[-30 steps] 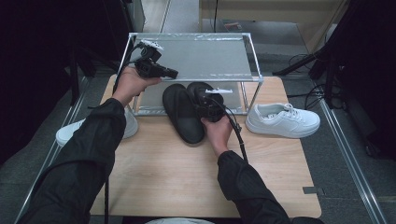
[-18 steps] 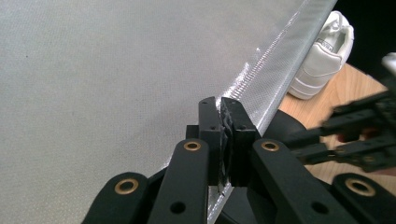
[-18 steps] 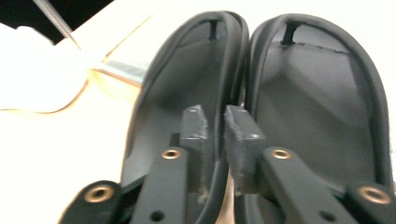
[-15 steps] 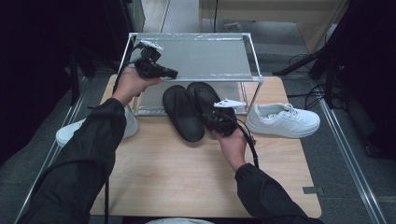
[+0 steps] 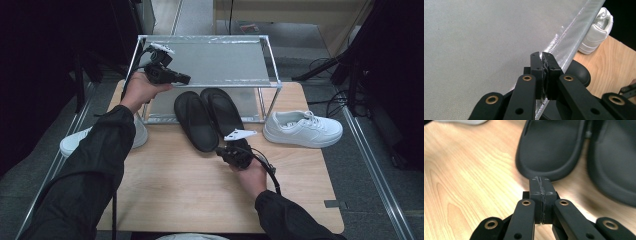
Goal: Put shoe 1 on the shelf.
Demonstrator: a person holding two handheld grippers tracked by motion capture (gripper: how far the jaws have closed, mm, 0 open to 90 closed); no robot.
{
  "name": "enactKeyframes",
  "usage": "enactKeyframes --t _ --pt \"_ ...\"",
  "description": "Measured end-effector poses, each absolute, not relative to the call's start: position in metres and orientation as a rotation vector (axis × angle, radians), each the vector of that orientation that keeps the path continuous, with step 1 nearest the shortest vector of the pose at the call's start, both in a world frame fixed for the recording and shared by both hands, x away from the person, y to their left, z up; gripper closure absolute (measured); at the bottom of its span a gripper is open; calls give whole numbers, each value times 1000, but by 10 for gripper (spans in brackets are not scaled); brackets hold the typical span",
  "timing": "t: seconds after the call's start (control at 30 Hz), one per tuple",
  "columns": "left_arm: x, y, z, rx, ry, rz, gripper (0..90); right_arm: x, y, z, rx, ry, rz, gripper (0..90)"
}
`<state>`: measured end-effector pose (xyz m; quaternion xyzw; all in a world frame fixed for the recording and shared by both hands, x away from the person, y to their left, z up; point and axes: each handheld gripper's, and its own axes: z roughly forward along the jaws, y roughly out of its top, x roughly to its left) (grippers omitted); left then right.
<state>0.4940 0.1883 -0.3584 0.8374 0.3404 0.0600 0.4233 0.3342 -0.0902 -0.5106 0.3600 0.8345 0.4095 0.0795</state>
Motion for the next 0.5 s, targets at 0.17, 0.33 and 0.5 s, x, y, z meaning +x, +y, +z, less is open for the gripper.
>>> enactKeyframes --t 0.17,0.33,0.5 --pt "493 189 -360 2083 855 145 884 340 -81 -517 1063 2484 1189 900" --pt "493 189 -360 2081 857 144 883 347 -74 -519 1087 2470 1218 900" --pt "494 190 -360 2081 856 143 884 356 -61 -520 1109 2447 1233 900"
